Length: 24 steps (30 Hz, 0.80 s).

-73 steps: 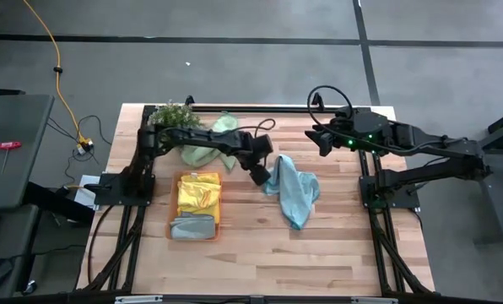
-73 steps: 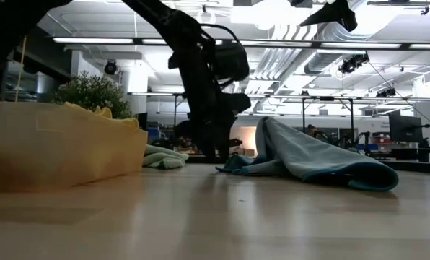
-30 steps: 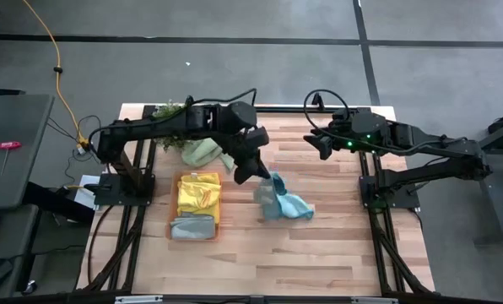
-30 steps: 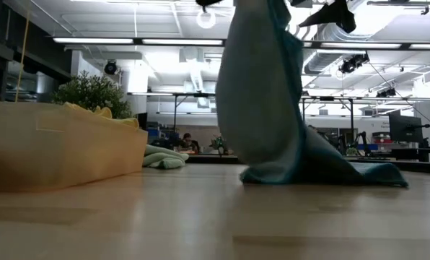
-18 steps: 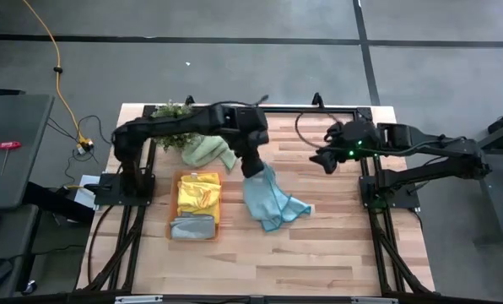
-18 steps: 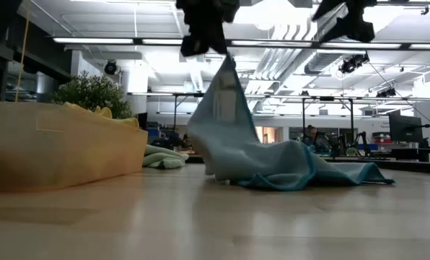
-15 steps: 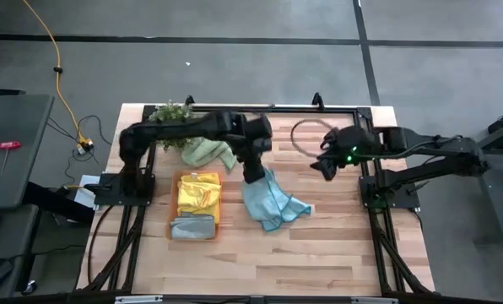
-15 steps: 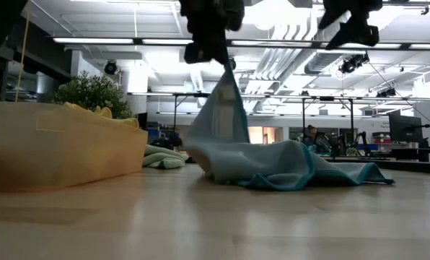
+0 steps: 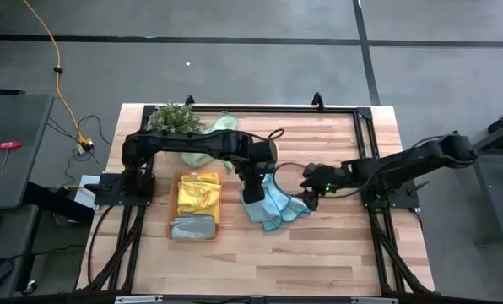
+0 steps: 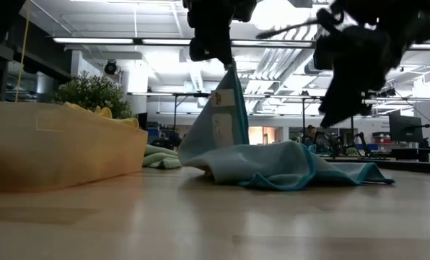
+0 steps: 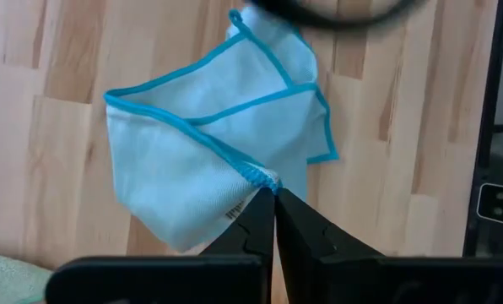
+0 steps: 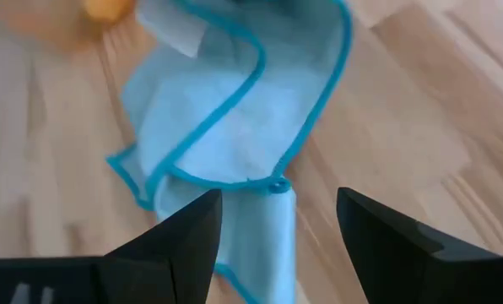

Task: Fold microfiber towels
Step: Fold the blue microfiber towel

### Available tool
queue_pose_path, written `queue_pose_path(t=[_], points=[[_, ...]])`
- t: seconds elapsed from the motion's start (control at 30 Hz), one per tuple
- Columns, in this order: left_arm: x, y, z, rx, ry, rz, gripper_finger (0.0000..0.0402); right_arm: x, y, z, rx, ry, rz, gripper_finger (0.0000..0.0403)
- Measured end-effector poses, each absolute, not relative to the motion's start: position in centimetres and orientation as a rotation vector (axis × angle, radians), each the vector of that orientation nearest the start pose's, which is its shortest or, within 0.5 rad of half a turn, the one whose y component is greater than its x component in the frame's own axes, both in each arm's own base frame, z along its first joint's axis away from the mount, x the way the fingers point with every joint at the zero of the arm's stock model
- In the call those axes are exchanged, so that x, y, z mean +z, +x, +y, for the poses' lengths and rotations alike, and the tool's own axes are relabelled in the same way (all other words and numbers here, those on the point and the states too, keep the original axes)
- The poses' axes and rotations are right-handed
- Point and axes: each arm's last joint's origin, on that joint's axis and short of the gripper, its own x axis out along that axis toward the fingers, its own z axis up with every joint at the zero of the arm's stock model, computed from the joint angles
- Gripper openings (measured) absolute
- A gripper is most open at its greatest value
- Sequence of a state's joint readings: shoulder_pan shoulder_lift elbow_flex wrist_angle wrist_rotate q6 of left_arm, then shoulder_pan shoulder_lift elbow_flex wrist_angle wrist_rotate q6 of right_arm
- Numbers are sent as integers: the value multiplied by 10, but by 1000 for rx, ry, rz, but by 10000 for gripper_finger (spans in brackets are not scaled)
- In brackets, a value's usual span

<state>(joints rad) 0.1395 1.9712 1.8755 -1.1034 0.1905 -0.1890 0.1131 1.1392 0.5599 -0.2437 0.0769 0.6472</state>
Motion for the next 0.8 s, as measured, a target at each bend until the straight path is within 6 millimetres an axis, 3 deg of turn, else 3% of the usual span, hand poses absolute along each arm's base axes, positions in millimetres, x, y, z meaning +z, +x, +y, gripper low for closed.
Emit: queue_pose_path(t=[0.3, 0.53, 0.8], points=[[294, 404, 52, 77, -382, 1186, 0, 151, 232, 24, -93, 247, 840, 226], [294, 404, 52, 87, -398, 1186, 0, 135, 240, 25, -74, 216, 878, 224], [294, 404, 52, 88, -398, 1184, 0, 136, 240, 26, -71, 217, 873, 136]])
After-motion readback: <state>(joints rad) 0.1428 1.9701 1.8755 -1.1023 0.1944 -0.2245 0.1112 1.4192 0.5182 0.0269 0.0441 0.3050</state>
